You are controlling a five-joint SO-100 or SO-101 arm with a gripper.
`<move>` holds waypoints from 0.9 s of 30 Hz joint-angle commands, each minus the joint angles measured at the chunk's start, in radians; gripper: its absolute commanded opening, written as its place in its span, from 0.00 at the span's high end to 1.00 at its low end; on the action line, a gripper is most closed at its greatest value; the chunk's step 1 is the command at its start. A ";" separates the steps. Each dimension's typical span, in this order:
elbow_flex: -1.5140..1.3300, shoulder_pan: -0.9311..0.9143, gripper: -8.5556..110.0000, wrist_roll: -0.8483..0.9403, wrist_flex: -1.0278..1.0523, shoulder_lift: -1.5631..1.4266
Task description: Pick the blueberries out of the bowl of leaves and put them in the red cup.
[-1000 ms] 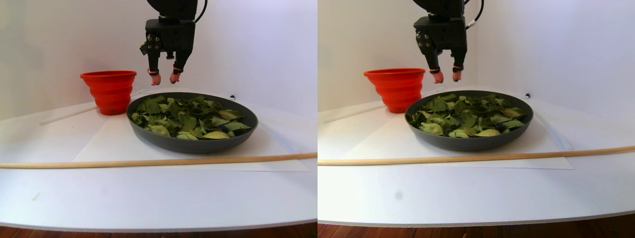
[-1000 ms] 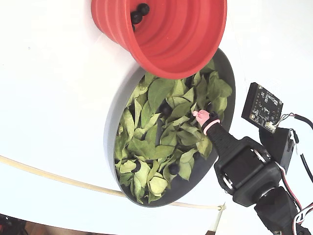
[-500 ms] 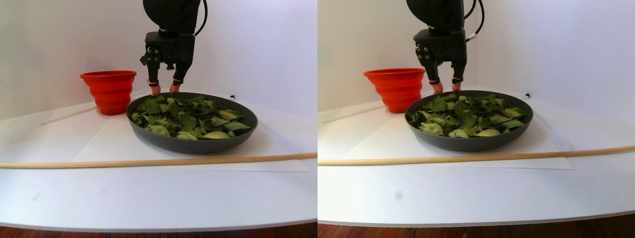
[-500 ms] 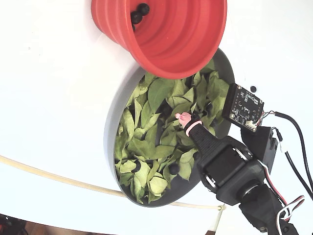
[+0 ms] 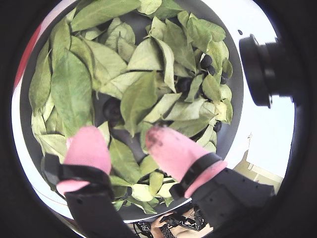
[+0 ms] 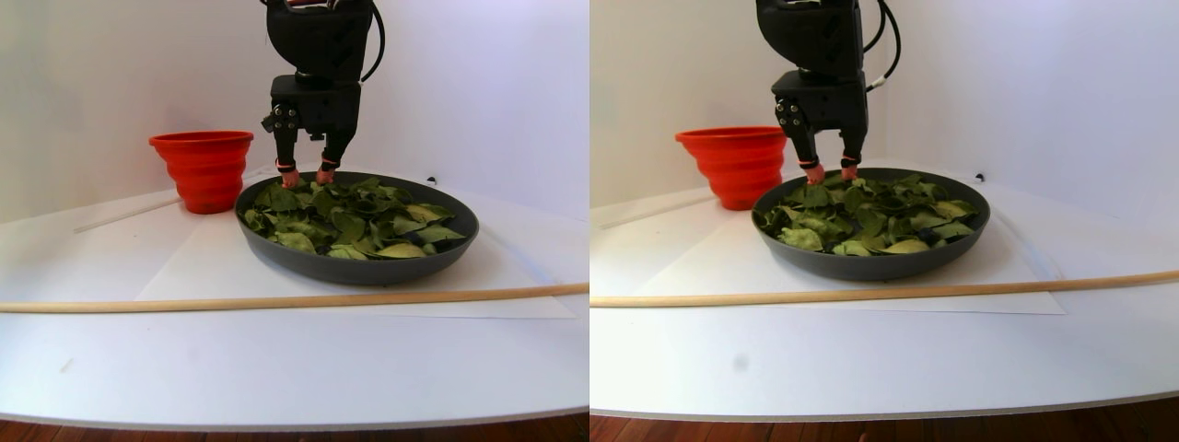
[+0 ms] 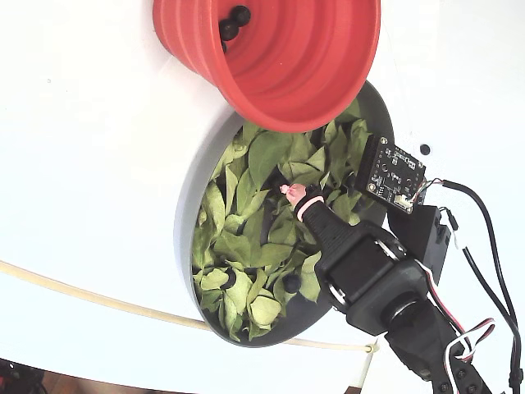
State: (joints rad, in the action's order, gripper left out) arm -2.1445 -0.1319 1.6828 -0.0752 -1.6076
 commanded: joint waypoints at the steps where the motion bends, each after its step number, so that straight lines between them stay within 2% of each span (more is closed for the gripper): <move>1: 0.054 -0.023 0.79 -0.003 -0.021 -0.008; 27: 0.120 -0.018 0.79 -0.011 -0.071 0.112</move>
State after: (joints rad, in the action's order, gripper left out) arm -2.0709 -0.1442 1.6690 -0.1289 -1.4757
